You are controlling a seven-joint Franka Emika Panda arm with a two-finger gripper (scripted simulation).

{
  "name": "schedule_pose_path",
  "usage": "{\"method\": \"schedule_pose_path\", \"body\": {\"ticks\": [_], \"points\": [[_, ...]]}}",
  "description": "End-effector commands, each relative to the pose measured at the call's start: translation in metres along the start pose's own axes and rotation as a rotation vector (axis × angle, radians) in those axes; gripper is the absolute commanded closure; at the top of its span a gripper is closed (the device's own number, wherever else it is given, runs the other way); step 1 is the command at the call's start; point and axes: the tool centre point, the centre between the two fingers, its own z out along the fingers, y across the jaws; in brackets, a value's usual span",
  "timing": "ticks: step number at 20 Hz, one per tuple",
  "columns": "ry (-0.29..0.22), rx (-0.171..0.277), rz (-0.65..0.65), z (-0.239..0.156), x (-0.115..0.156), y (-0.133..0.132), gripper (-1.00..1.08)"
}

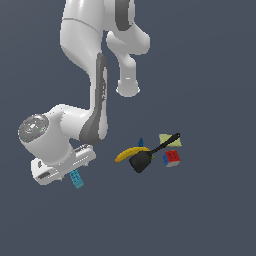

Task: Pick up a designated object from a clutter of objects.

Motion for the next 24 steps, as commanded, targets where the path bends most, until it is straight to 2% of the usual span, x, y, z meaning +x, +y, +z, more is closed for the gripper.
{"method": "schedule_pose_path", "body": {"ticks": [1,11,20,24], "points": [[0.003,-0.002,-0.016,0.008,-0.003,0.006,-0.92],[0.003,-0.002,-0.026,0.018,-0.007,0.012,-0.92],[0.004,-0.003,-0.029,0.059,-0.007,0.011,-0.92],[0.004,-0.003,-0.029,0.066,-0.007,0.012,-0.92]]}}
